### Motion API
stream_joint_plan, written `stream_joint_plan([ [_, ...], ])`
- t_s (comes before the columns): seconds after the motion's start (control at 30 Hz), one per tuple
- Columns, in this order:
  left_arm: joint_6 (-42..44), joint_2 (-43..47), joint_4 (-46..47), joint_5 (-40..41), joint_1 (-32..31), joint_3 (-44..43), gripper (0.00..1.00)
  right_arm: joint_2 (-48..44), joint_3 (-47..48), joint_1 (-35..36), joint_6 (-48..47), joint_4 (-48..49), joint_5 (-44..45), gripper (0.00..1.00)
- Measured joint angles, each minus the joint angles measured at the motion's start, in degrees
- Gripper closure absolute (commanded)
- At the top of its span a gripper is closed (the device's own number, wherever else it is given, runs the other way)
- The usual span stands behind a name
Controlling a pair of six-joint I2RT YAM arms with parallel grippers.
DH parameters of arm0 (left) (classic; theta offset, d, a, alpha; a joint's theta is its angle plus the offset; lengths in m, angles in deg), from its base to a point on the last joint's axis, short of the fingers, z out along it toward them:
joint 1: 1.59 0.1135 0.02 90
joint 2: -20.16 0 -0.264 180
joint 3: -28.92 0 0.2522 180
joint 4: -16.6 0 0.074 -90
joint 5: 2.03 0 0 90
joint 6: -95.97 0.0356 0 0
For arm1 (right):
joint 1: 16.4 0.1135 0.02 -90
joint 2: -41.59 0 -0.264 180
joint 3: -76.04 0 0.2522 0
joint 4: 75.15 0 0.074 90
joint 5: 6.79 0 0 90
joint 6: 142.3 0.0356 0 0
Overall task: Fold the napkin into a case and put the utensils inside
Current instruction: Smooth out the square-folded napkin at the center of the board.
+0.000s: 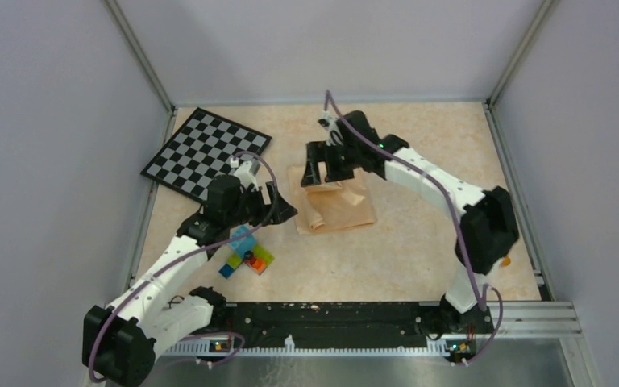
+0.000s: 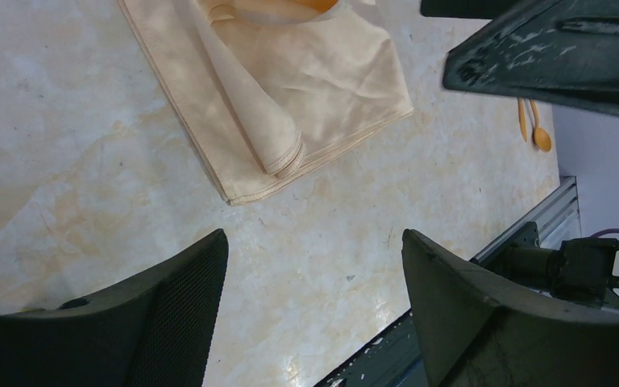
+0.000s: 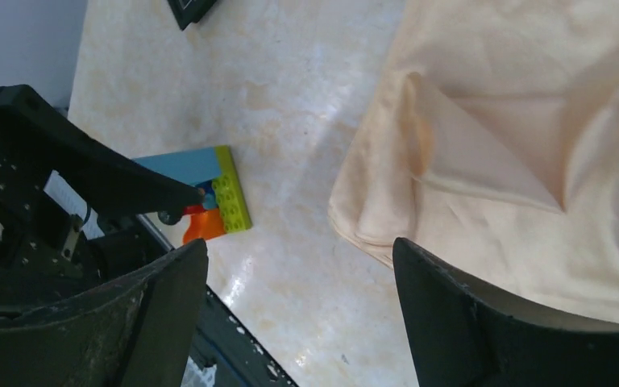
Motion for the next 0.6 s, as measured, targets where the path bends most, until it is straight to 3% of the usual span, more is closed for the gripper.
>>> stream_joint_plan([
  [0.13, 0.11, 0.00, -0.11, -0.04, 0.00, -0.85, 0.16, -9.84, -17.25, -8.26, 5.55, 11.89, -4.72, 0.15],
  [0.27, 0.33, 0.00, -0.20, -0.07, 0.00, -1.44, 0.16, -8.17, -27.41, -15.54, 10.78, 22.43, -8.52, 0.14],
  [0.6, 0.63, -0.02, -0.44, -0.26, 0.04, -2.73, 0.16, -0.04, -30.69, -13.88, 17.38, 40.44, -13.75, 0.13],
])
